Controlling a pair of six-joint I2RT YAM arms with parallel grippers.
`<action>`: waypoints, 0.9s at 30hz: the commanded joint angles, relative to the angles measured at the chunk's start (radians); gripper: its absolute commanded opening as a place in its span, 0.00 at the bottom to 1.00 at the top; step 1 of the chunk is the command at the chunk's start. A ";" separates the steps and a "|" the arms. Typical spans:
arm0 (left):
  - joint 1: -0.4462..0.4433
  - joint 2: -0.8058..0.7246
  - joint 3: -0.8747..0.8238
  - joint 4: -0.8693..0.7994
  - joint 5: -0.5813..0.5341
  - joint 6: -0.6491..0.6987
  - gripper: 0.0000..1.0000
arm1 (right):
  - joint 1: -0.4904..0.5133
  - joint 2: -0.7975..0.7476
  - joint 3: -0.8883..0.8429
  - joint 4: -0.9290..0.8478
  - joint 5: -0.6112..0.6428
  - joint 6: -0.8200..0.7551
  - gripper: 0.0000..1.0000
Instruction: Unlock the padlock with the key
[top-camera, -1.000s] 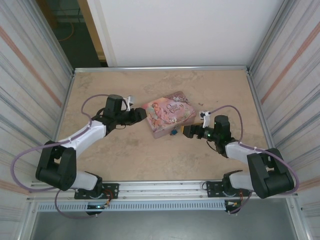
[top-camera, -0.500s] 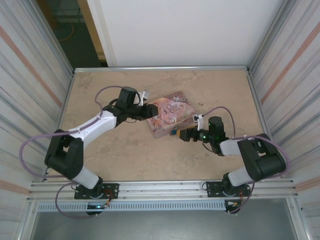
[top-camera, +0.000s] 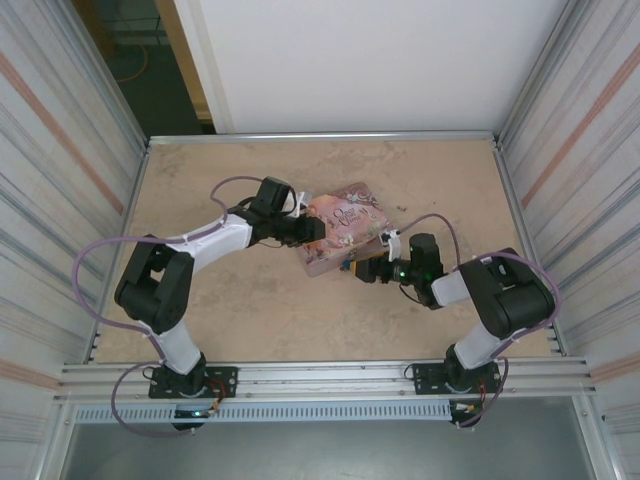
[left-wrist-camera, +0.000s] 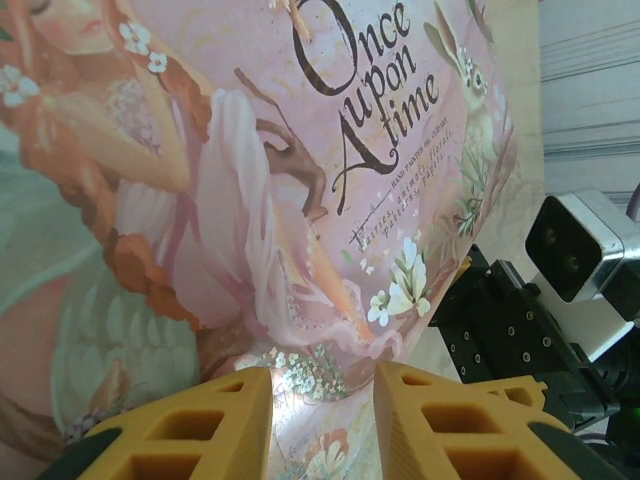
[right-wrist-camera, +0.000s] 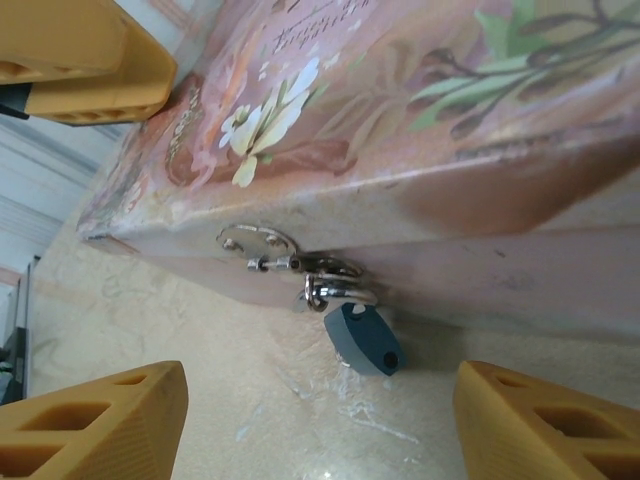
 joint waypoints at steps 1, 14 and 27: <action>0.000 0.010 0.008 -0.053 -0.043 0.036 0.32 | 0.011 0.028 0.029 0.040 -0.003 -0.032 0.69; 0.001 0.035 0.008 -0.045 -0.033 0.022 0.32 | 0.036 0.093 0.084 0.084 -0.015 -0.035 0.64; 0.001 0.032 0.008 -0.045 -0.022 0.012 0.31 | 0.056 0.081 0.082 0.119 -0.053 -0.058 0.57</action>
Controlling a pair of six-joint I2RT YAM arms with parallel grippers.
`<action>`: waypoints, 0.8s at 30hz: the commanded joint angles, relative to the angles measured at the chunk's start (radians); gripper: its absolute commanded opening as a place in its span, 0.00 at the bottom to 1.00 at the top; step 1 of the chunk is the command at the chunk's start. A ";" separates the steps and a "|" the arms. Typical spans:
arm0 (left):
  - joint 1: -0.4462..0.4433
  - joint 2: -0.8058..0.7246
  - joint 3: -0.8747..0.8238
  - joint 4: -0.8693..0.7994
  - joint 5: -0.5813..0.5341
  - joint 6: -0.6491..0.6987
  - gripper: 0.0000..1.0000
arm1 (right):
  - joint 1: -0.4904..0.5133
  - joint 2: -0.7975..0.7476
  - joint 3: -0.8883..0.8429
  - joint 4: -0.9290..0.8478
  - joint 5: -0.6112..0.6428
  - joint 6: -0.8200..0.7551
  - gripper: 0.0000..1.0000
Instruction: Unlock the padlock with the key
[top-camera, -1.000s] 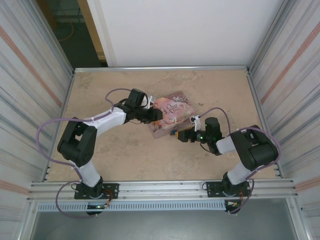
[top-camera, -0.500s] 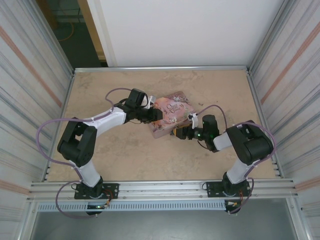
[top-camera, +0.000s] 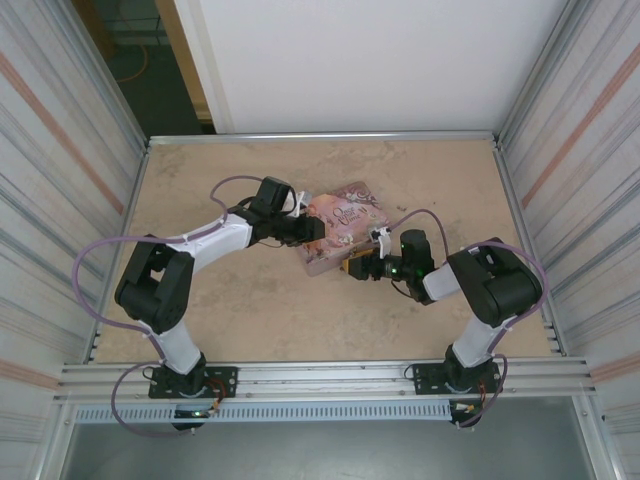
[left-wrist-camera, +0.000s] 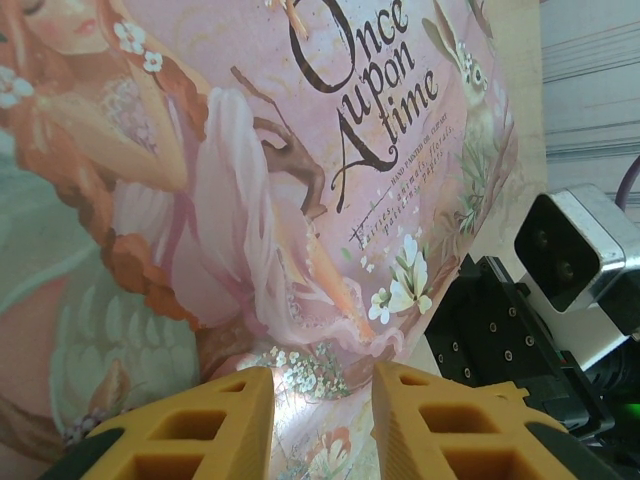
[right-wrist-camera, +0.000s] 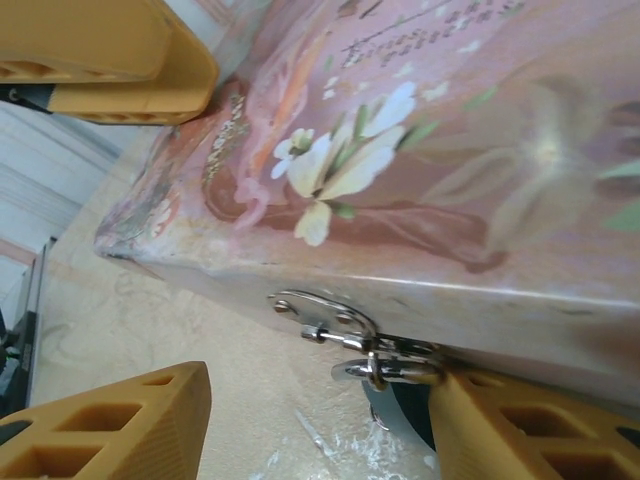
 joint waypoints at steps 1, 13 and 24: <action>0.000 0.030 0.006 -0.045 -0.020 0.004 0.32 | 0.006 -0.007 0.020 0.047 -0.029 -0.039 0.56; 0.001 0.027 0.004 -0.047 -0.021 0.006 0.31 | 0.009 -0.017 0.009 0.020 -0.034 -0.087 0.44; 0.001 0.031 0.000 -0.043 -0.021 0.004 0.31 | 0.044 -0.017 0.045 -0.070 0.092 -0.154 0.47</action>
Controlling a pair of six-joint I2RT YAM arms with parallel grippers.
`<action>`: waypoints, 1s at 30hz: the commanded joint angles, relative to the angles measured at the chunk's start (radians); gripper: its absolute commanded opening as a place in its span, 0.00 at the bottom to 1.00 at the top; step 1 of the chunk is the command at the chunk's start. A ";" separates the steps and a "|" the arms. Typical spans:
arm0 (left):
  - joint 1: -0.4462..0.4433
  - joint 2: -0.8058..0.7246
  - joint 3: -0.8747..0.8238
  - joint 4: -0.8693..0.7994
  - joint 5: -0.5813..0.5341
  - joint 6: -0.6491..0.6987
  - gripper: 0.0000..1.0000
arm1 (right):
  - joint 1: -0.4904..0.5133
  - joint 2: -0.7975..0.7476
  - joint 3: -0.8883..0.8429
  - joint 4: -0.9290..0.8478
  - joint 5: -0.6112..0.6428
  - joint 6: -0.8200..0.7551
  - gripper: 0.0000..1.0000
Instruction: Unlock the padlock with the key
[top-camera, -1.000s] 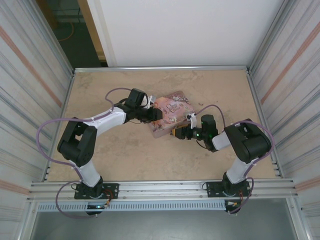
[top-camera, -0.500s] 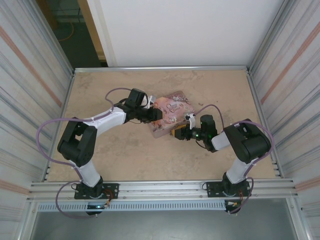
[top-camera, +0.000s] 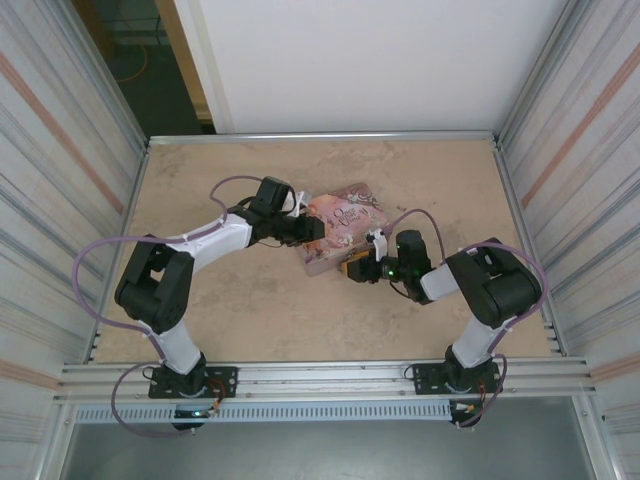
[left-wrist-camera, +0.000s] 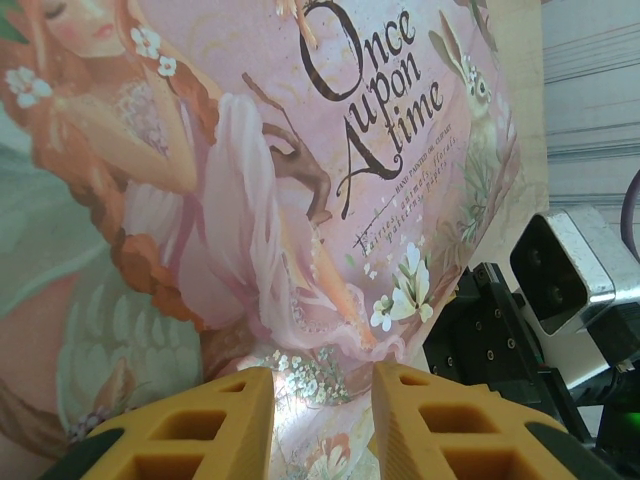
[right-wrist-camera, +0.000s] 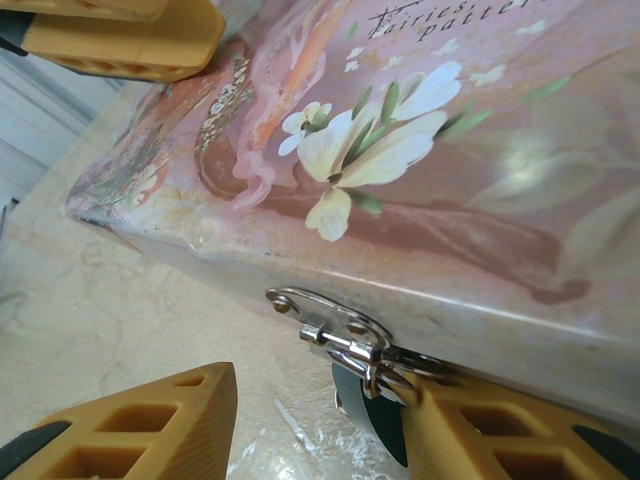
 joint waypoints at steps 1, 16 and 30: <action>0.000 0.032 -0.002 -0.041 -0.019 0.003 0.32 | 0.012 -0.009 0.029 0.005 0.052 -0.037 0.48; 0.003 0.029 -0.007 -0.041 -0.022 0.004 0.31 | 0.013 0.025 0.009 0.131 -0.006 -0.017 0.31; 0.008 0.021 -0.018 -0.035 -0.027 0.000 0.31 | 0.006 0.015 -0.014 0.111 0.026 -0.006 0.03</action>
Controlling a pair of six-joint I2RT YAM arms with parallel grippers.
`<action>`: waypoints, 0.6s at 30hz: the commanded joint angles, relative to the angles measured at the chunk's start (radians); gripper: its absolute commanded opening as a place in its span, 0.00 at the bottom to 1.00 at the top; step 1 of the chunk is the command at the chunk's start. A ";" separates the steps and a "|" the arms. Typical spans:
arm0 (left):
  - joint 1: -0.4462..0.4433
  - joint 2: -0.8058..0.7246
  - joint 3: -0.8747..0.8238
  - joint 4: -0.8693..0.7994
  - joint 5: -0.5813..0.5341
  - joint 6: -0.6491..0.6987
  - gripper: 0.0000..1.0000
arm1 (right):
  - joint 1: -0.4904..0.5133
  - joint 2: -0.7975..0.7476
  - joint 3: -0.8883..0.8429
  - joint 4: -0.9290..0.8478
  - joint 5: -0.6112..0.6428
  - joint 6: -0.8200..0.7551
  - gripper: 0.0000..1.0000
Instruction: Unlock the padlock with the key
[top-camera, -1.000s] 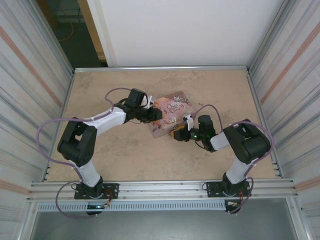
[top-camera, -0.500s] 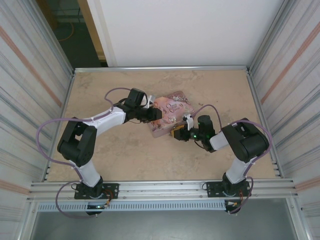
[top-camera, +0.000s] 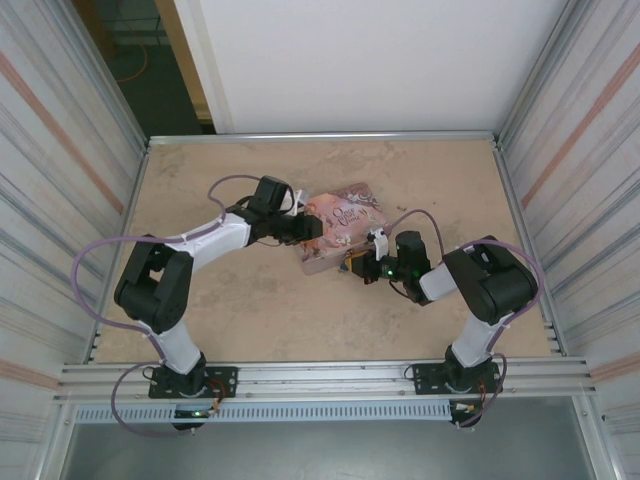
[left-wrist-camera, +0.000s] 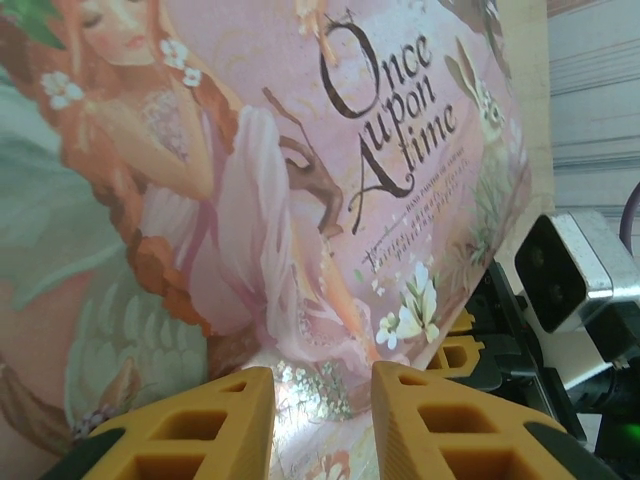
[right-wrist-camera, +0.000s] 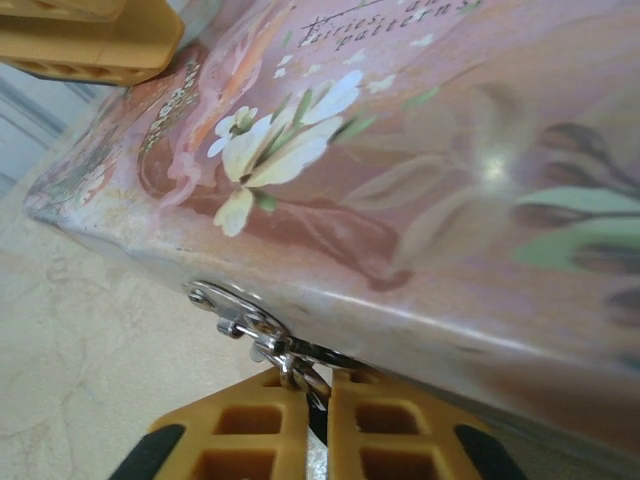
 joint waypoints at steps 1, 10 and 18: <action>-0.006 0.021 -0.019 -0.035 -0.015 0.001 0.31 | 0.006 -0.016 -0.009 0.054 -0.021 -0.010 0.01; -0.006 0.006 -0.052 -0.030 -0.026 0.000 0.31 | -0.007 -0.030 -0.042 0.120 0.032 0.104 0.00; -0.006 0.002 -0.086 -0.026 -0.032 -0.004 0.31 | -0.043 0.003 -0.087 0.271 0.068 0.266 0.00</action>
